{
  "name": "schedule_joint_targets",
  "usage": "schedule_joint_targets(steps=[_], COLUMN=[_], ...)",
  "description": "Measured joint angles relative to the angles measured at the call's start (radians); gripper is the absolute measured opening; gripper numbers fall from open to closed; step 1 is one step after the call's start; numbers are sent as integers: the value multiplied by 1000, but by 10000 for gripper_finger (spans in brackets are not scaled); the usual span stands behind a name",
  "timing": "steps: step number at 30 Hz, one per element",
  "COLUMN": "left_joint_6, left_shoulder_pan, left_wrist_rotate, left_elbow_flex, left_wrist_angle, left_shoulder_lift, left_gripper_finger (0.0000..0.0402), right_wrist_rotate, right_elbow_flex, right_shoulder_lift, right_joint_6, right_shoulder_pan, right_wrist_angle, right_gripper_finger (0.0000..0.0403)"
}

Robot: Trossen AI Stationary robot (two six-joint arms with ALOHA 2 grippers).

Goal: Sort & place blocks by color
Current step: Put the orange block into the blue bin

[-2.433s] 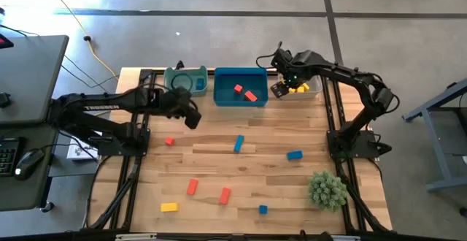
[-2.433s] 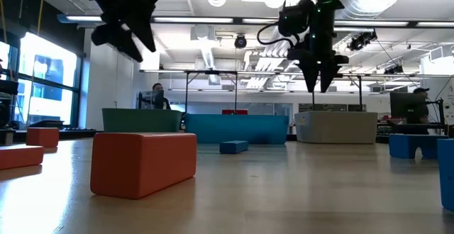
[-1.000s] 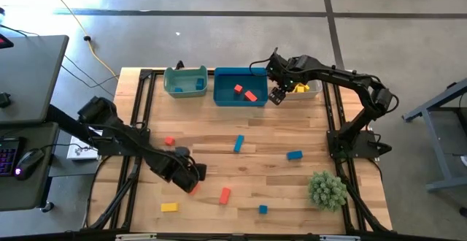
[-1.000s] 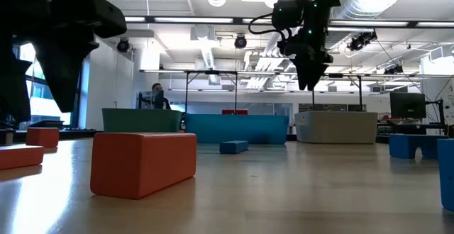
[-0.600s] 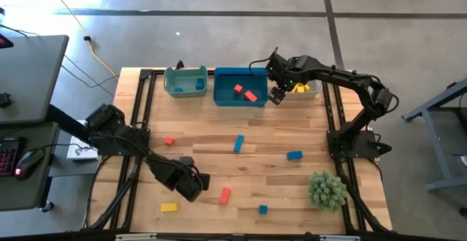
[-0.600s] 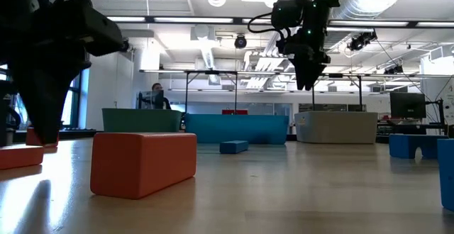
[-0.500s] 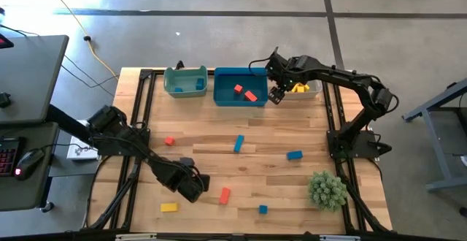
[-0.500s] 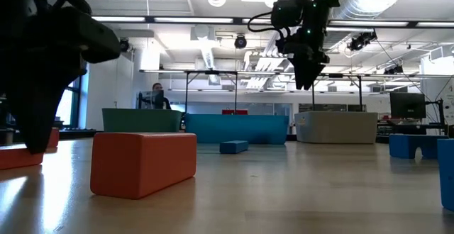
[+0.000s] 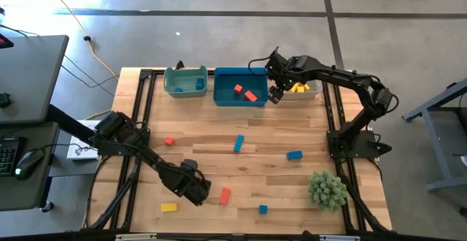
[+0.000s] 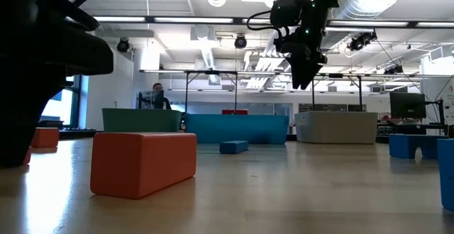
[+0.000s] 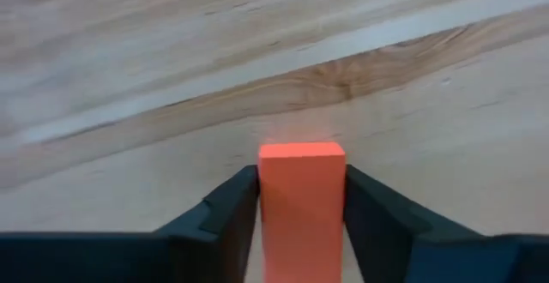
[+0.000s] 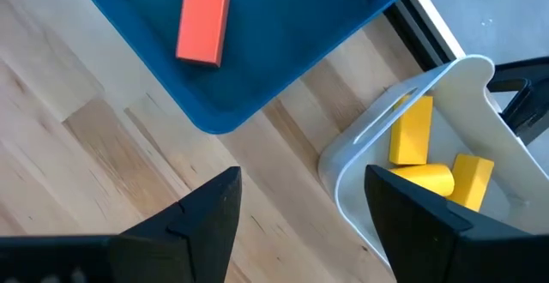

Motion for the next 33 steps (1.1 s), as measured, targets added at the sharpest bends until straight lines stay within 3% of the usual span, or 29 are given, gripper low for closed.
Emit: schedule_joint_targets(steps=[4, 9, 15, 21, 27, 33], left_joint_6=[66, 178, 336, 590, 900, 1204], left_shoulder_pan=[11, 53, 162, 325, 509, 684], left_wrist_rotate=[-19, -38, -156, -273, -327, -307], left_elbow_flex=[-2, -9, -12, -10, -10, -9], left_wrist_angle=[-9, -17, -51, -42, -7, 148], left_shoulder_lift=[-6, -39, -120, -220, -315, -352], left_gripper_finger=[100, 100, 100, 100, 100, 100], right_wrist_rotate=[-7, -41, -83, -83, -83, -85], right_elbow_flex=[0, 0, 0, 0, 0, 0], right_shoulder_lift=[0, 0, 0, 0, 0, 0], right_joint_6=[0, 0, 10, 46, 113, 203], right_shoulder_pan=[0, 0, 0, 0, 0, 1], right_wrist_angle=[12, 29, 34, 33, 32, 31], right_gripper_finger=[236, 236, 236, 236, 236, 236])
